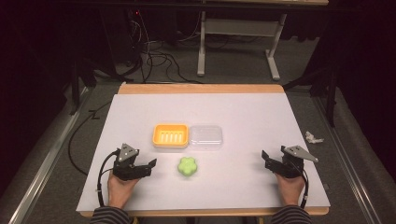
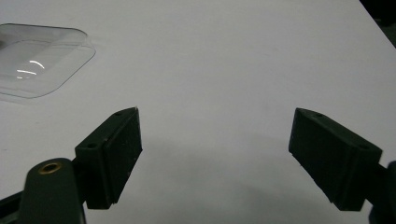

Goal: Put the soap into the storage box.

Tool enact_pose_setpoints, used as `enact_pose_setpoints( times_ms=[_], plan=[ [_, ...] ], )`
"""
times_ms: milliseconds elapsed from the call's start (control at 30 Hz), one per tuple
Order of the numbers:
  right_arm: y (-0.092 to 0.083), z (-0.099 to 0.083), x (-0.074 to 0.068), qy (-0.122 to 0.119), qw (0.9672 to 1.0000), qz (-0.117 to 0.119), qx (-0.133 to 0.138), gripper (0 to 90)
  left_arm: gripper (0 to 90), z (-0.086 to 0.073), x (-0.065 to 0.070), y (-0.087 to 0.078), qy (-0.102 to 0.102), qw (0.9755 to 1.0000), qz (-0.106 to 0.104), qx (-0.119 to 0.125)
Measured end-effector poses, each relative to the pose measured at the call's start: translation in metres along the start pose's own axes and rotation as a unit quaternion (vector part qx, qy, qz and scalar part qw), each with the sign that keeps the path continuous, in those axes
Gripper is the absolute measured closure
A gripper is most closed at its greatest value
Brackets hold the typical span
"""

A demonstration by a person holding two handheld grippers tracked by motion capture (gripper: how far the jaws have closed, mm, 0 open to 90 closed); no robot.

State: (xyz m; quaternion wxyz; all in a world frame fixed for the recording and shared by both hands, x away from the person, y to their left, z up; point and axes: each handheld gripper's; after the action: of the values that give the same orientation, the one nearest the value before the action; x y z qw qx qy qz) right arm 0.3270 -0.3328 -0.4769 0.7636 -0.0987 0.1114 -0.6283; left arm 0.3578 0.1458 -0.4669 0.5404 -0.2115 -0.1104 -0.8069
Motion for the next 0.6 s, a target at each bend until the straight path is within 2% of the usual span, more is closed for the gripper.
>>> enact_pose_setpoints(
  times_ms=[233, 367, 600],
  plan=[
    [0.000, 0.000, 0.000, 0.001, 1.0000, -0.001, -0.001, 17.3, 19.7, 0.000, 0.016, -0.002, 0.003, 0.9998, -0.018, -0.007],
    [0.000, 0.000, 0.000, 0.003, 1.0000, -0.002, 0.000, 17.4, 18.9, -0.003, 0.029, 0.000, 0.012, 0.9991, -0.034, -0.023],
    [0.000, 0.000, 0.000, 0.003, 1.0000, -0.003, 0.000, 17.7, 16.5, -0.007, 0.042, 0.005, 0.005, 0.9979, -0.049, -0.042]
  ],
)
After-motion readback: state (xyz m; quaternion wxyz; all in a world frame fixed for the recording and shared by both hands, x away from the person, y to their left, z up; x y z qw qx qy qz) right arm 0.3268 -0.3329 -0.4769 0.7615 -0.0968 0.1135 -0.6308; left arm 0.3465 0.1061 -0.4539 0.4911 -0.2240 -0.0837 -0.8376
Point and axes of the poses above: each handheld gripper's, and its own axes: y roughly forward along the jaws, z roughly out of its top, x roughly to its right, and after that the axes turned 13 degrees about x, right-handed
